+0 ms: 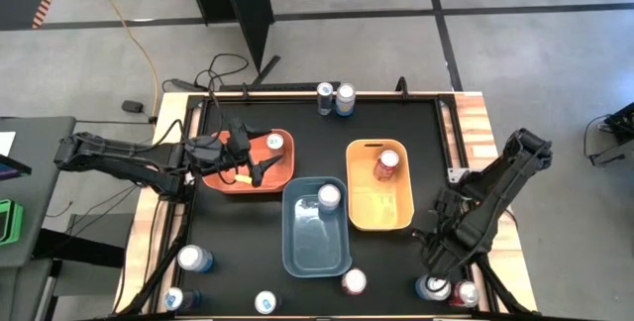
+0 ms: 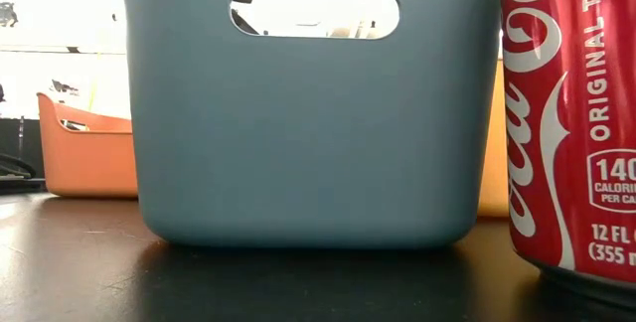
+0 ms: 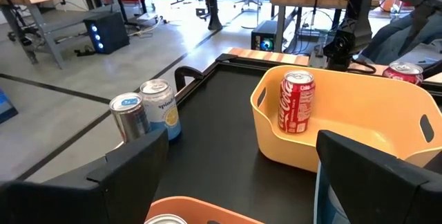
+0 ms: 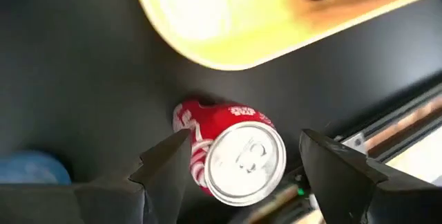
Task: Sort soda cans
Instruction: Put the top red-white soda can into the yellow bin
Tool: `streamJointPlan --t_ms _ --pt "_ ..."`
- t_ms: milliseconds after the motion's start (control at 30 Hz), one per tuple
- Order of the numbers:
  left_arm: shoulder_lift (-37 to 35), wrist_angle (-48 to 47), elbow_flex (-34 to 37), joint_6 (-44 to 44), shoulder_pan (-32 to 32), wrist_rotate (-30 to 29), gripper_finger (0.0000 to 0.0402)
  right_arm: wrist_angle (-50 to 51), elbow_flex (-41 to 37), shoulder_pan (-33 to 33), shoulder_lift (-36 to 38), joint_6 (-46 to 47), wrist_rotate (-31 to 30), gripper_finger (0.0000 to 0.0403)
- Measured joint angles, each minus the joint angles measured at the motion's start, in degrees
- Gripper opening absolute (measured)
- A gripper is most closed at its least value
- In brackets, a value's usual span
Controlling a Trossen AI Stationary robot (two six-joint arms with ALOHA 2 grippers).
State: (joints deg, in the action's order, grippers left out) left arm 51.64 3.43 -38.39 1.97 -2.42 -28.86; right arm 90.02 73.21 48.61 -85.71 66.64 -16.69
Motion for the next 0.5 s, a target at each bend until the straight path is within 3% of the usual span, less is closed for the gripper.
streamJointPlan --t_ms 233,500 --pt "0.00 -0.09 0.00 -0.01 -0.01 0.00 0.0366 0.01 0.00 -2.36 2.96 -9.50 2.49 0.0298" --pt "0.00 -0.31 0.00 0.36 0.00 0.02 0.0366 -0.06 -0.28 -2.26 5.38 -10.01 3.17 0.0359"
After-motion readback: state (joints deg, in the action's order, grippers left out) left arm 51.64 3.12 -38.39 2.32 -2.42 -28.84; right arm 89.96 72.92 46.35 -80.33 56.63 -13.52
